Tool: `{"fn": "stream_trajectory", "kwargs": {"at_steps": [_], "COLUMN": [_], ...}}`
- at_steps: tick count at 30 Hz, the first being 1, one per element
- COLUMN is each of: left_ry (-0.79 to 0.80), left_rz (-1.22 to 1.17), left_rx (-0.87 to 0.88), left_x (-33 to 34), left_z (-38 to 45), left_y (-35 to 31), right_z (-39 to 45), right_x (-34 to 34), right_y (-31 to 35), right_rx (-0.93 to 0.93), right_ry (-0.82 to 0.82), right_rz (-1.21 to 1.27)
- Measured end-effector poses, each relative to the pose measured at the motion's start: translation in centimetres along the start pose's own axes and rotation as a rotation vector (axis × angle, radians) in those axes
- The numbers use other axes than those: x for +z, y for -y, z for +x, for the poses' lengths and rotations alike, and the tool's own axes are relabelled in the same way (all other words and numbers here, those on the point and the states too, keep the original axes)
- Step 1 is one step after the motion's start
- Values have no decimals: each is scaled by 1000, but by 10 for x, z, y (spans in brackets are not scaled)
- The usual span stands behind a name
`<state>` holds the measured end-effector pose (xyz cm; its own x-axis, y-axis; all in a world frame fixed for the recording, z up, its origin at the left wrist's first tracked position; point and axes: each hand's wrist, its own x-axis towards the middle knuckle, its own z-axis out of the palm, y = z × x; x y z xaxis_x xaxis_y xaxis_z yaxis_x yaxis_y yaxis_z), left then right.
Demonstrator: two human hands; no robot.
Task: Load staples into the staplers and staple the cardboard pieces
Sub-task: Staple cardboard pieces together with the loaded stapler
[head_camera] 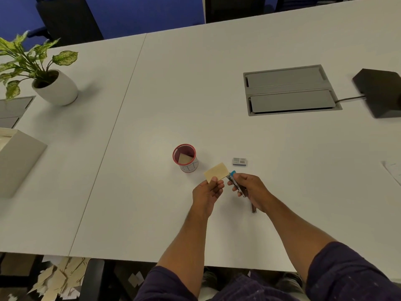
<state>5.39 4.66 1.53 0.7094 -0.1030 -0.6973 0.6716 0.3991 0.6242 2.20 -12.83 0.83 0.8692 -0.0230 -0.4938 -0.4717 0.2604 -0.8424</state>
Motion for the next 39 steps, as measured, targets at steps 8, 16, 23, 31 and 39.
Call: {"fn": "stream_trajectory", "kwargs": {"at_steps": [8, 16, 23, 31, 39], "left_ry": [26, -33, -57, -41, -37], "left_rz": [109, 341, 441, 489, 527], "left_rx": [23, 67, 59, 71, 60], "left_x": [6, 12, 14, 11, 12], "left_z": [0, 0, 2, 6, 6], "left_y": [4, 11, 11, 6, 4], "right_z": [-5, -3, -9, -6, -5], "right_x": [6, 11, 10, 12, 15], "right_y": [-3, -8, -4, -5, -3], "right_rx": [-65, -83, -75, -75, -59], "right_ry": [19, -20, -55, -103, -138], "right_rz": [4, 24, 6, -51, -74]}}
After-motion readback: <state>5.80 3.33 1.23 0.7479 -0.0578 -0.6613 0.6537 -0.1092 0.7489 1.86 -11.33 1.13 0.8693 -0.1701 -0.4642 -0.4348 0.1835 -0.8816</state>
